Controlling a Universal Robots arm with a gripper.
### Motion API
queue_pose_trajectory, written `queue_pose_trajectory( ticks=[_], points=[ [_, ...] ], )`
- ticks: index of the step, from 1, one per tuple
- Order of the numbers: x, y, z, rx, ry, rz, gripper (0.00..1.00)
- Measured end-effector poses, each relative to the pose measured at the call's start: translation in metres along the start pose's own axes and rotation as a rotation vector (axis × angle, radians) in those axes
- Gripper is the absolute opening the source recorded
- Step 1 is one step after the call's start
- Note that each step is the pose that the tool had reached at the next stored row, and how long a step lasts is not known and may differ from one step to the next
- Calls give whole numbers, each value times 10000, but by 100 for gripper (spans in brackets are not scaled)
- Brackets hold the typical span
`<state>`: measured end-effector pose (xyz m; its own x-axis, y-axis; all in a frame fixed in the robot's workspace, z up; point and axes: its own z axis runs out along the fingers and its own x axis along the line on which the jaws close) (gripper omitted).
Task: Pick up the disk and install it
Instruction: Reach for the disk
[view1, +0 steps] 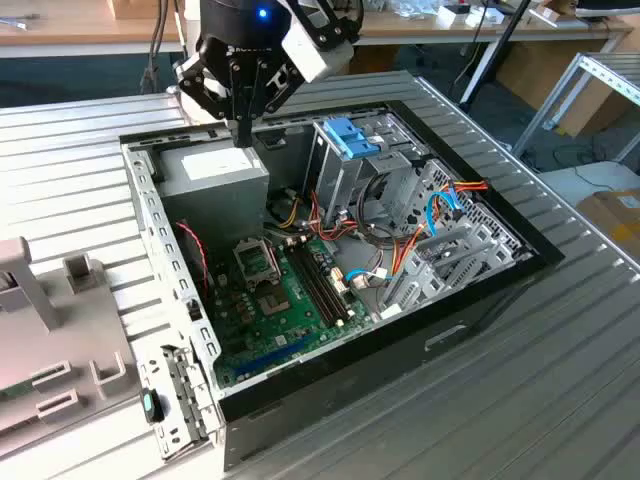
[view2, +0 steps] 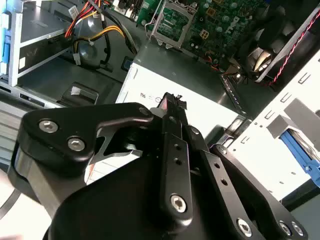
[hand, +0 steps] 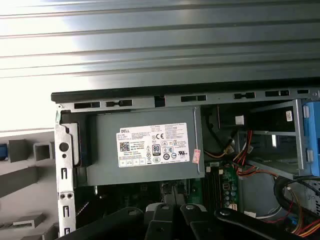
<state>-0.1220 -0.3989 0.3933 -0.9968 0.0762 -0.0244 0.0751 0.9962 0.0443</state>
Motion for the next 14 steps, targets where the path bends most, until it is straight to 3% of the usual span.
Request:
queue_pose_trajectory(
  ticks=[14],
  points=[
    [12, -1, 0, -1, 0, 1, 11]
  ],
)
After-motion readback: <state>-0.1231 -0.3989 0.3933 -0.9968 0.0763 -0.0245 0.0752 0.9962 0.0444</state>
